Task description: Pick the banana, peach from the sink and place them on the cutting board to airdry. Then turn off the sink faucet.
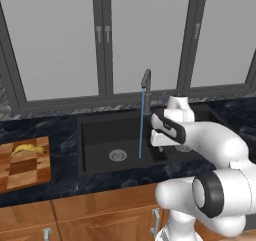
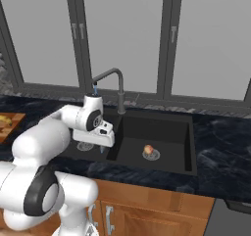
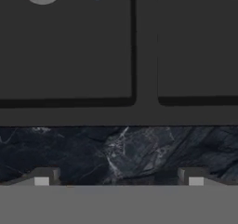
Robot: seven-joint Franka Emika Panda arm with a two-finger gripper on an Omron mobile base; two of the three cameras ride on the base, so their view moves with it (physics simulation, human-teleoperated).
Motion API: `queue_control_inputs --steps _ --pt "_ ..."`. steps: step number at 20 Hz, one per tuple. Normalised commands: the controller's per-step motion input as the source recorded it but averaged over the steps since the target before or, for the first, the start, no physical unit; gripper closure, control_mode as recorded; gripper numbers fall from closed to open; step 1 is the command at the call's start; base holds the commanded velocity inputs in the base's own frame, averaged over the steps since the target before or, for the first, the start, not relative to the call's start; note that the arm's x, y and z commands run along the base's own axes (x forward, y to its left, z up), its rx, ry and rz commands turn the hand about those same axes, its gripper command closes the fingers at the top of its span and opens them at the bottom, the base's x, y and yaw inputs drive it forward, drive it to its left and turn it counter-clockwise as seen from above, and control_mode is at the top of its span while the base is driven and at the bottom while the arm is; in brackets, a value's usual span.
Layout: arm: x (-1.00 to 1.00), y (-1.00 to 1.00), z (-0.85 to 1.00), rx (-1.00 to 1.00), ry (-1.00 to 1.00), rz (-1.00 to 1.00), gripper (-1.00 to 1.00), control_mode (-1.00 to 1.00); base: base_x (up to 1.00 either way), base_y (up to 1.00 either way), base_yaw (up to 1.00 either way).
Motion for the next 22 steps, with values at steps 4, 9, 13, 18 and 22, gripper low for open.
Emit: queue_control_inputs --steps 4,9,13,18,22 --pt "0.21 -0.45 0.0 0.0 0.02 -0.03 -1.0 -1.0 0.0 0.0 0.0" --pt "0.15 -0.44 -0.01 0.0 0.04 -0.02 -1.0 -1.0 0.0 0.0 0.0" --pt "0.19 -0.42 -0.05 0.0 0.02 -0.02 -1.0 -1.0 0.0 0.0 0.0" --pt "0.18 -0.39 -0.04 0.0 0.01 -0.03 -1.0 -1.0 0.0 0.0 0.0" --pt "0.15 -0.33 -0.01 0.0 0.03 -0.02 -1.0 -1.0 0.0 0.0 0.0"
